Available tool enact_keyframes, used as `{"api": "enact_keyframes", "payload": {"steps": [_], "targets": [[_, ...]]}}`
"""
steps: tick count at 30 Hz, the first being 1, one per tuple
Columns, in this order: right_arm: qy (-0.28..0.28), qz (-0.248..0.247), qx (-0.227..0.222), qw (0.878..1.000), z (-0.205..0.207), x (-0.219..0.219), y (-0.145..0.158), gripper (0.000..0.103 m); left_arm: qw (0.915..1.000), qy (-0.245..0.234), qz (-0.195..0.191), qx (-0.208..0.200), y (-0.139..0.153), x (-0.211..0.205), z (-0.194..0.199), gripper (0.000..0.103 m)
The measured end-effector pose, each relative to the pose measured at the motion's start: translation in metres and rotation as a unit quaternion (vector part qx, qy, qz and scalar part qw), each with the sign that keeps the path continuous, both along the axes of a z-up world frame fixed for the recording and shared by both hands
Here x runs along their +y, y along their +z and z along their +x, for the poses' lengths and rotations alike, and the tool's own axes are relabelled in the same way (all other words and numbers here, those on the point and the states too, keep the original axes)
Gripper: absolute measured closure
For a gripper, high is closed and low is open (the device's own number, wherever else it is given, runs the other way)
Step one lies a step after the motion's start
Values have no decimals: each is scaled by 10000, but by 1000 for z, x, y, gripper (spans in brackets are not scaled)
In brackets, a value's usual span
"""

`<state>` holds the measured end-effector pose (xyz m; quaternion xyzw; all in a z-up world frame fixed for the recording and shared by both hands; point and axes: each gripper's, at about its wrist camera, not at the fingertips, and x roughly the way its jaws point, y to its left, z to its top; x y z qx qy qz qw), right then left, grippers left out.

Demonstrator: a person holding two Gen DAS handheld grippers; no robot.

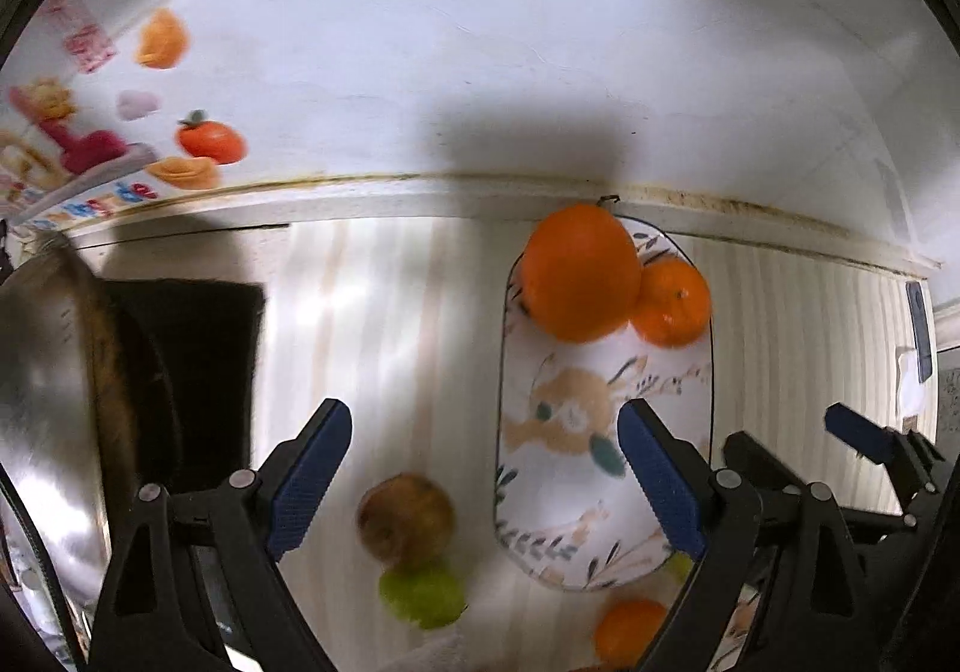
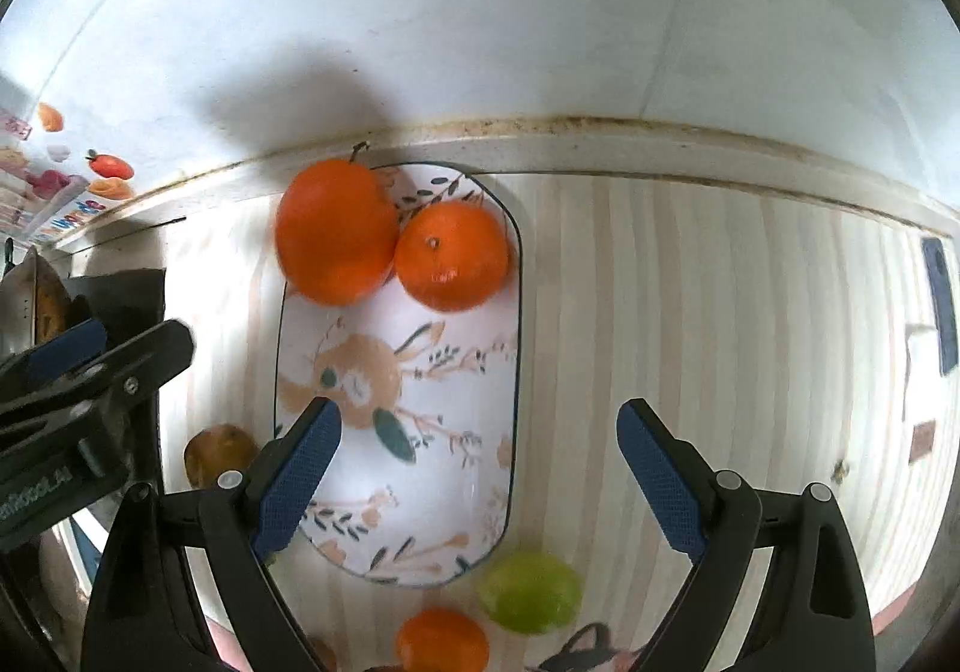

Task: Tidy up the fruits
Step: 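Move both tools back toward the remaining fruit, then grasp the red apple with the left tool while the right tool grasps an orange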

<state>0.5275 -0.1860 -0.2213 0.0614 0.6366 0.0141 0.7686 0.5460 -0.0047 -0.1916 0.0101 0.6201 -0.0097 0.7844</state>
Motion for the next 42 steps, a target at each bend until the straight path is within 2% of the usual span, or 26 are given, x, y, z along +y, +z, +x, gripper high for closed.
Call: {"api": "enact_keyframes", "payload": {"steps": [4, 13, 19, 21, 25, 27, 31, 37, 38, 42], "targets": [[-81, 25, -223, 9997, -24, 1, 19, 8, 9996, 9, 64, -259, 17, 0, -24, 12], [-101, 99, -678, 9976, -80, 8, 70, 8, 9975, 77, -240, -663, 57, 16, -78, 12], [-186, 342, -713, 9967, -126, 8, 87, 8, 9974, 36, -388, -611, 62, 24, -116, 12], [-227, 417, -611, 9970, -140, 7, 83, 8, 9984, -55, -317, -469, 54, 26, -131, 4], [-340, 473, -330, 9978, -164, 1, 55, 8, 9995, -195, -194, -180, 28, 29, -160, 3], [-444, 569, -76, 9974, -175, -4, 34, 8, 9995, -240, -166, 154, 5, 31, -174, 3], [-525, 616, 249, 9964, -188, -10, 0, 8, 9959, -360, -84, 822, -45, 29, -202, 3], [-458, 683, 520, 9953, -191, -4, -37, 8, 9884, -193, -249, 1483, -101, 23, -213, 3], [-433, 691, 546, 9952, -190, -2, -42, 8, 9877, -151, -275, 1530, -106, 22, -212, 4], [-349, 735, 677, 9944, -183, 8, -60, 9, 9867, 5, -463, 1561, -122, 20, -205, 31]]}}
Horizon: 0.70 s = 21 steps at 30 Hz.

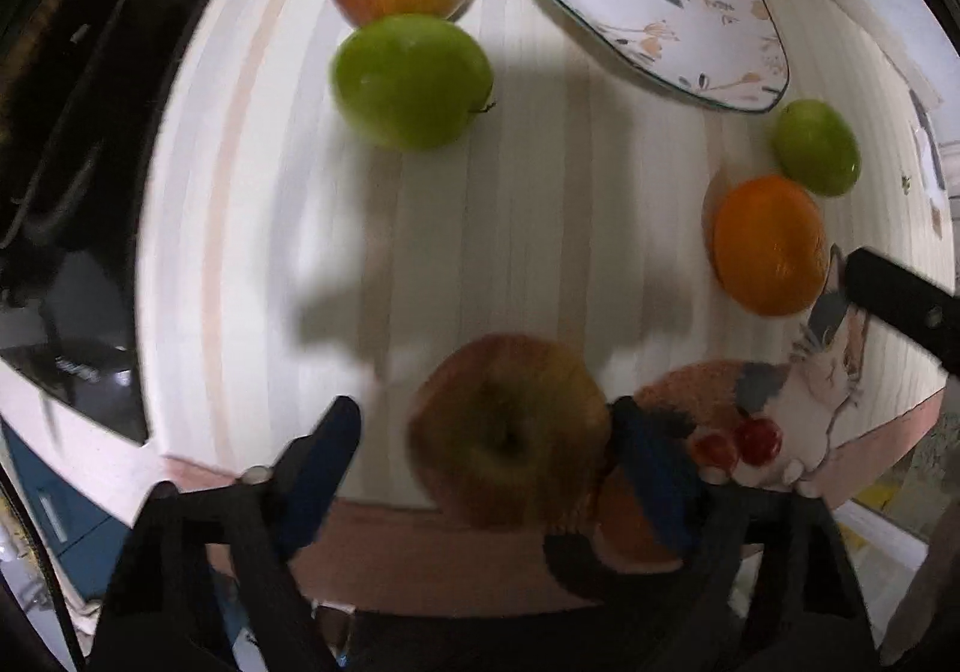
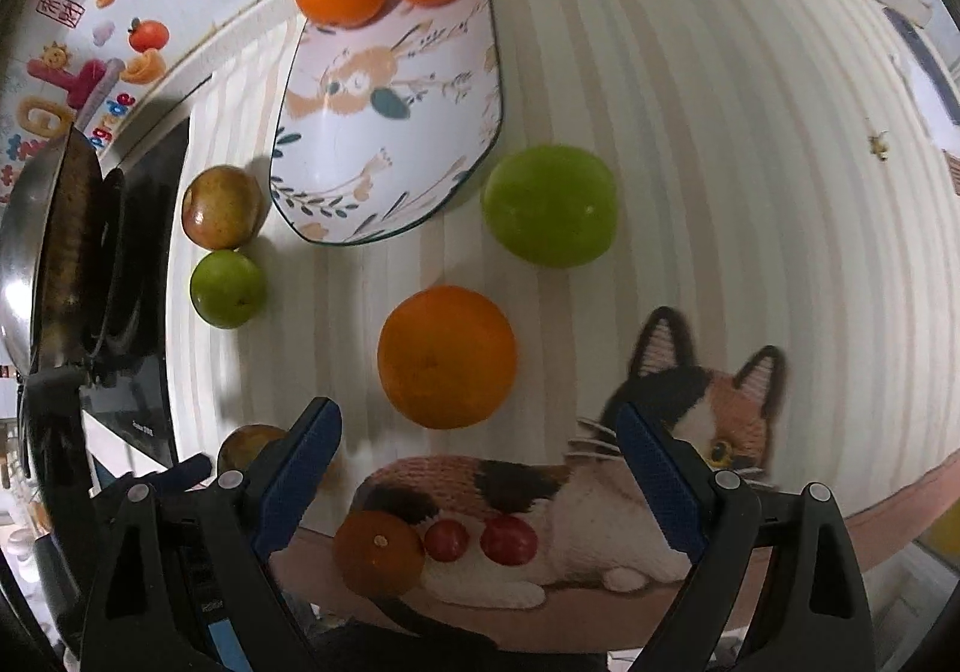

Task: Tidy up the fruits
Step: 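Grasp the red apple with the left tool while the right tool grasps an orange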

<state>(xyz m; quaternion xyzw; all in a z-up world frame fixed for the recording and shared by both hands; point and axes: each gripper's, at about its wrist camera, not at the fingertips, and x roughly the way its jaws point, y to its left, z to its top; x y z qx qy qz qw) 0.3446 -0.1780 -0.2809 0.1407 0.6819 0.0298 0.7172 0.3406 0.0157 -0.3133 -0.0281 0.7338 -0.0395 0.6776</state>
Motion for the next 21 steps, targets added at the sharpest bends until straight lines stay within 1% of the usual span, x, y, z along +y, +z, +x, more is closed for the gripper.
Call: {"api": "enact_keyframes", "payload": {"steps": [1, 2, 4, 7, 8, 9, 11, 12, 15, 17, 21], "targets": [[32, 1, 18, 10000, 3, 3, -3, 10, 10000, 15, -75, -41, 1, -1, 1, 37], [64, -5, 27, 10000, 5, 5, -6, 10, 10000, -30, 20, -84, 3, -4, 1, 39], [157, -40, 57, 9999, 11, 12, -12, 12, 9993, -178, 233, -223, 6, -8, 3, 40], [315, -151, 139, 9993, 20, 23, -25, 18, 9994, -85, 246, -214, 7, -2, 7, 40], [388, -237, 201, 9988, 22, 26, -30, 25, 9993, -53, 288, -230, 8, 0, 8, 40], [473, -285, 290, 9981, 23, 29, -37, 34, 9990, -43, 347, -266, 9, 2, 9, 40], [514, -296, 284, 9978, 23, 32, -40, 35, 9989, -38, 373, -278, 10, 3, 10, 40], [581, -335, 360, 9971, 22, 34, -39, 35, 9989, -35, 368, -274, 10, 3, 9, 40], [704, -23, 685, 9952, 10, 38, -42, 35, 9989, 6, 362, -287, 12, 2, 12, 40], [779, -57, 708, 9944, 2, 40, -44, 35, 9989, 18, 364, -306, 12, -1, 13, 40], [675, -58, 580, 9960, -1, 40, -44, 34, 9989, 20, 351, -311, 12, -4, 15, 39]]}}
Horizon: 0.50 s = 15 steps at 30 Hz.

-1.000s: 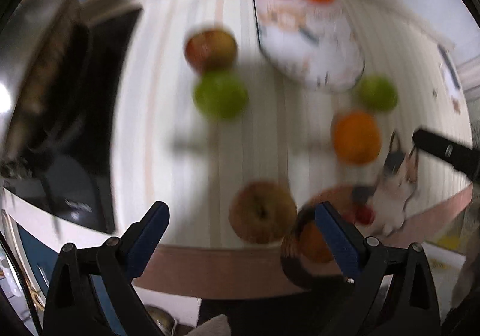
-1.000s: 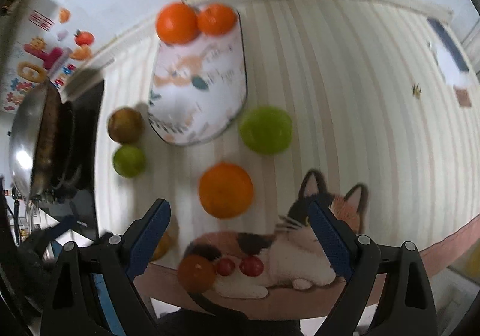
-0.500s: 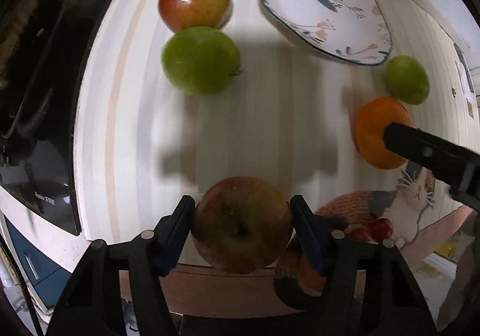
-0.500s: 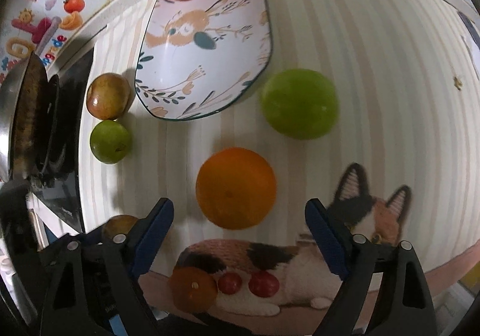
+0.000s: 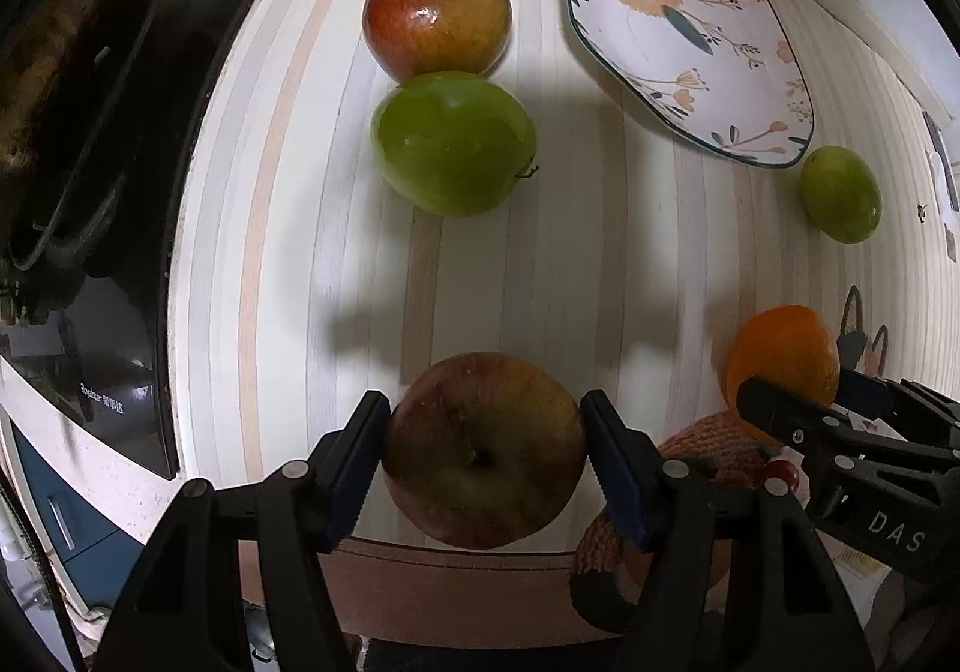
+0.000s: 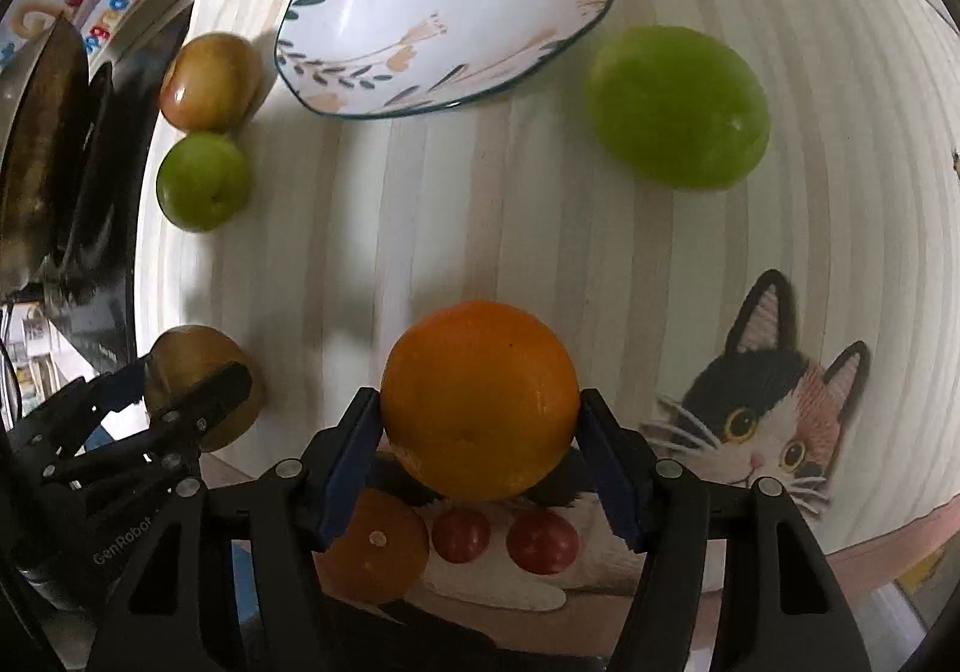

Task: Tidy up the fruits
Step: 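Grasp the red apple with the left tool while the right tool grasps an orange, then lower the apple and orange onto the floral plate and open both tools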

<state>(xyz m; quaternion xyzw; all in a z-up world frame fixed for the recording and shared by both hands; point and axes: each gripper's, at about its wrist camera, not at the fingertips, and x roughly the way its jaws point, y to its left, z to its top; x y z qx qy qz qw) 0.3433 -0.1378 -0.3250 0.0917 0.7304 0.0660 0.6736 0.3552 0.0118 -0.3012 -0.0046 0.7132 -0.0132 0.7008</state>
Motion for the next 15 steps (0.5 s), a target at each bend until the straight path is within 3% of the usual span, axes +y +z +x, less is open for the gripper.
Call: {"api": "enact_keyframes", "payload": {"steps": [10, 15], "targets": [[138, -169, -157, 9996, -1, 11, 4, 35, 9999, -114, 83, -25, 1, -7, -7, 40], [60, -53, -201, 9998, 0, 4, 10, 36, 9997, -141, -78, -207, 24, -13, -5, 40]]}}
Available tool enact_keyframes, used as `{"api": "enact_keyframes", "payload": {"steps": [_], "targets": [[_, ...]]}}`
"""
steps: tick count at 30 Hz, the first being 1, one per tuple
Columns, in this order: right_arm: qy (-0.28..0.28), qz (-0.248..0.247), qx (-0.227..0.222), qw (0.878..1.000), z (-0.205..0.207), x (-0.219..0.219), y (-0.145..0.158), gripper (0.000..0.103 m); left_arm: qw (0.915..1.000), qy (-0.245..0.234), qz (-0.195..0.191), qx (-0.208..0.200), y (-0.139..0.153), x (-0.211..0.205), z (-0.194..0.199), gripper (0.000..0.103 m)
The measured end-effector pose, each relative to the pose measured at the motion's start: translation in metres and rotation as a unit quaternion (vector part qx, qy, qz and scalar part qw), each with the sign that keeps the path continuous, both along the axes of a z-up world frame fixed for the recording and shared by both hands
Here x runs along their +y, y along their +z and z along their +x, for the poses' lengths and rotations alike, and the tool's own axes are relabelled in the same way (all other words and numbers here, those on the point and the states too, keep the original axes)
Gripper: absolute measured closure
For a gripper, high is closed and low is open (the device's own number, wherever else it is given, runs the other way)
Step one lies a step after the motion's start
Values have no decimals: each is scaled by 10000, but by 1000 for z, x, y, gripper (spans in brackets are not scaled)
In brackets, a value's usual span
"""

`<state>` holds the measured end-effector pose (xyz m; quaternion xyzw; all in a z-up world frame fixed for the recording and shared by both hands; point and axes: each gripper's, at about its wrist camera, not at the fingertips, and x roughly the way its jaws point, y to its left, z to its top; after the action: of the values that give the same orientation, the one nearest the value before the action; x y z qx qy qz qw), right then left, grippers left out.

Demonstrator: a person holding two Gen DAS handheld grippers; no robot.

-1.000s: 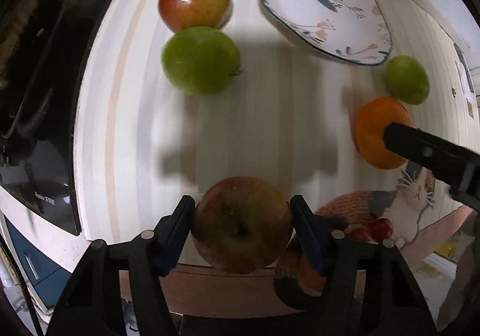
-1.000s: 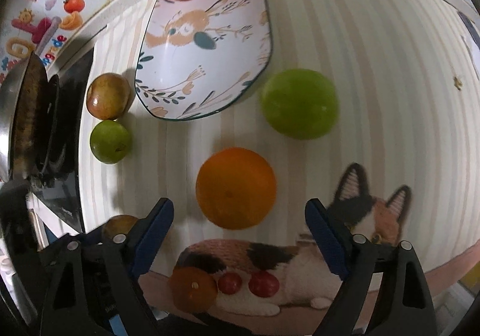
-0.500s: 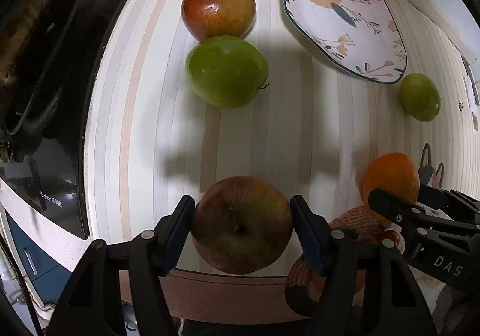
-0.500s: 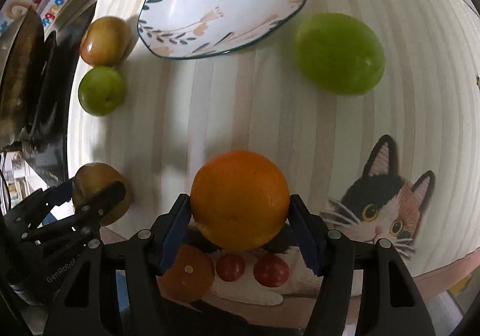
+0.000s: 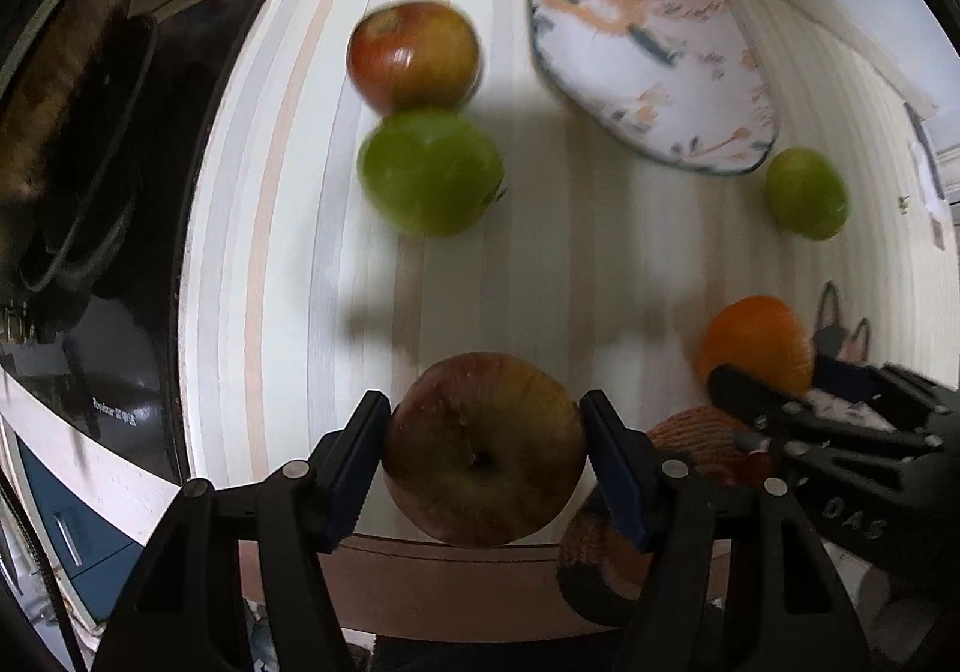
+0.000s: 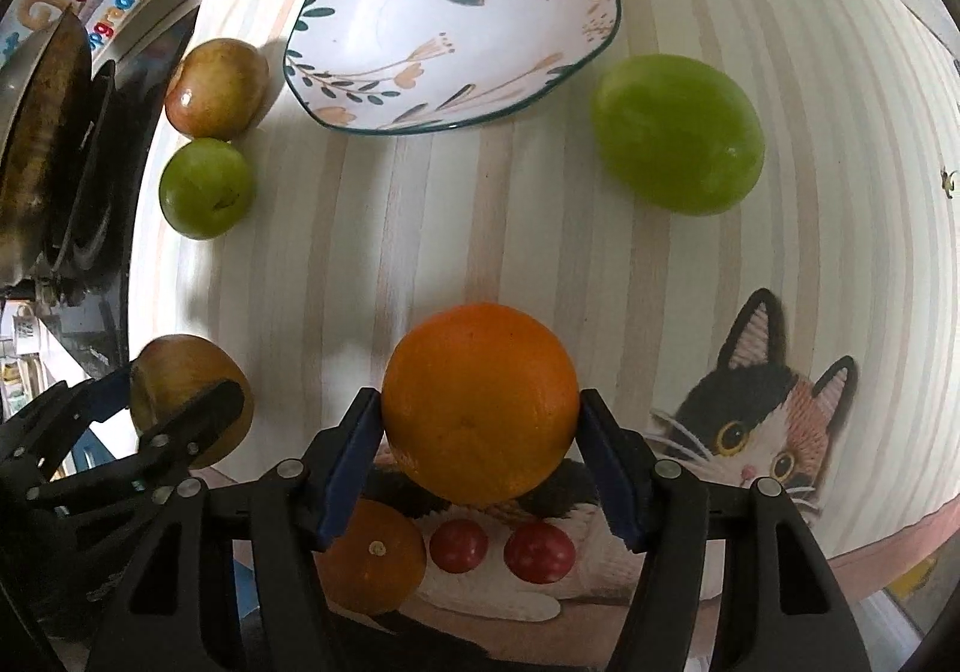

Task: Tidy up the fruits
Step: 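Lower the apple and orange onto the floral plate and open both tools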

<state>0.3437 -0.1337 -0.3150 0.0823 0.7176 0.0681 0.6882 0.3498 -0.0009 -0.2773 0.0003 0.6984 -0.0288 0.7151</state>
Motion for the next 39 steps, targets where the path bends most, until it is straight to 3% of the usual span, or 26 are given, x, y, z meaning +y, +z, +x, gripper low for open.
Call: {"api": "enact_keyframes", "payload": {"steps": [6, 12, 18, 22, 33, 34, 36, 38, 39], "targets": [[-266, 444, -266, 9983, 10, -22, 38, 36, 9978, 94, -596, -258, 48, -6, 31, 40], [-507, 653, -773, 9936, 73, -47, 72, 36, 9938, 45, -904, -642, 82, -18, 107, 40], [-435, 472, -902, 9939, 157, -48, 57, 36, 9948, 82, -904, -456, 53, -29, 201, 40], [-338, 385, -815, 9954, 194, -50, 39, 36, 9958, 167, -889, -157, 26, -30, 240, 40], [-319, 403, -498, 9974, 228, -57, 2, 34, 9983, 115, -535, 208, -5, -42, 259, 39], [-358, 523, -449, 9970, 227, -59, 1, 32, 9986, 117, -485, 193, -3, -42, 258, 39], [-364, 494, -505, 9968, 224, -59, 7, 10, 9989, 93, -457, 66, 2, -41, 256, 33], [-346, 352, -582, 9971, 221, -58, 15, 6, 9988, 106, -473, -79, 10, -40, 254, 19], [-320, 368, -560, 9972, 220, -58, 18, 6, 9987, 107, -470, -142, 14, -39, 254, 18]]}}
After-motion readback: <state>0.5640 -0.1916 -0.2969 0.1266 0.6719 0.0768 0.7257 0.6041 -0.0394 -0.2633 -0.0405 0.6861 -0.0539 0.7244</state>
